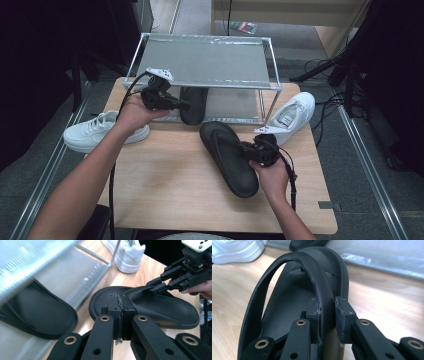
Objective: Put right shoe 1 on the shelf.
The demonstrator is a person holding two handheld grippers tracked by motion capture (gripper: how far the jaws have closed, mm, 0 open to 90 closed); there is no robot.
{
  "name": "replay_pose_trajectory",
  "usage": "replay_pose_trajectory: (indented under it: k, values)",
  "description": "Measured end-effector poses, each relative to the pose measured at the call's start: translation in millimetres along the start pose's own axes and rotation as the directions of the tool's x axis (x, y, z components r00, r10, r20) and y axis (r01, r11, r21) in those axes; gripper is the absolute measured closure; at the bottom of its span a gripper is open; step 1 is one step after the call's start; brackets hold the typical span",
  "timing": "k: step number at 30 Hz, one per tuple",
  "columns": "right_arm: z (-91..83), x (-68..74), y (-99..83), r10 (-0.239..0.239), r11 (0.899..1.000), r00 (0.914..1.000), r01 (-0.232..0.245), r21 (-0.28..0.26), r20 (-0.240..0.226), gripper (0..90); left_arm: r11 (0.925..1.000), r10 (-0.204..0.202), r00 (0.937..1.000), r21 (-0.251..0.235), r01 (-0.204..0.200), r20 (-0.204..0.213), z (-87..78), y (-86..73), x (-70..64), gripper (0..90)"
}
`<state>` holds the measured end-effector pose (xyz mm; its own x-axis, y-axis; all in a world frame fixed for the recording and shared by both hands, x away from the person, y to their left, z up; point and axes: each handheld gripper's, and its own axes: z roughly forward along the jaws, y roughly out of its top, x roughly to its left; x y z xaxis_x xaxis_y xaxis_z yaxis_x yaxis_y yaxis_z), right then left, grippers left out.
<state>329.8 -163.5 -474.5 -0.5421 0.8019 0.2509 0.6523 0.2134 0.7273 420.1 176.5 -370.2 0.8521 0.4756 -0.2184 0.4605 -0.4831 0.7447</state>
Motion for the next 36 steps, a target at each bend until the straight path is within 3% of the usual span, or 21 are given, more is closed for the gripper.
replay_pose_trajectory:
  k: [8, 13, 16, 17, 22, 27, 32, 36]
  values:
    - [12.0, -11.5, 19.2, -0.006, 1.0, 0.9987, 0.007, -0.007, 0.05, 76.1, 0.9995, 0.03, 0.9987, 0.011, -0.03, -0.041, -7.4, 29.7, 10.5, 90.0]
    - [27.1, -25.2, 33.1, 0.04, 0.999, 0.9961, -0.039, -0.019, 0.078, 76.0, 0.9994, 0.035, 0.997, 0.005, -0.035, -0.07, -9.8, 48.7, 23.6, 90.0]
    - [32.0, -27.9, 36.4, 0.04, 0.999, 0.9947, -0.038, -0.022, 0.095, 76.0, 0.9994, 0.033, 0.9967, 0.009, -0.033, -0.075, -10.1, 53.2, 28.9, 90.0]
    - [38.0, -30.7, 39.2, 0.053, 0.998, 0.9928, -0.05, -0.022, 0.108, 75.9, 0.9998, 0.02, 0.9964, -0.005, -0.02, -0.083, -10.0, 56.6, 34.9, 90.0]
    - [55.8, -33.4, 42.7, 0.074, 0.997, 0.9868, -0.072, -0.017, 0.144, 75.5, 1.0, -0.003, 0.9949, -0.005, 0.003, -0.101, -5.5, 61.5, 48.3, 90.0]
    - [69.2, -35.7, 41.5, 0.125, 0.992, 0.9805, -0.121, -0.037, 0.151, 75.5, 0.9999, -0.008, 0.9913, 0.008, 0.009, -0.131, 2.6, 59.2, 58.8, 90.0]
    - [76.5, -36.2, 42.3, 0.126, 0.992, 0.9785, -0.12, -0.047, 0.163, 74.7, 0.9988, -0.005, 0.9905, 0.048, 0.011, -0.138, 8.8, 55.0, 65.8, 90.0]
    - [83.0, -36.6, 43.2, 0.123, 0.992, 0.9797, -0.117, -0.047, 0.158, 73.4, 0.9993, -0.007, 0.9916, 0.034, 0.012, -0.129, 8.0, 53.6, 69.4, 90.0]
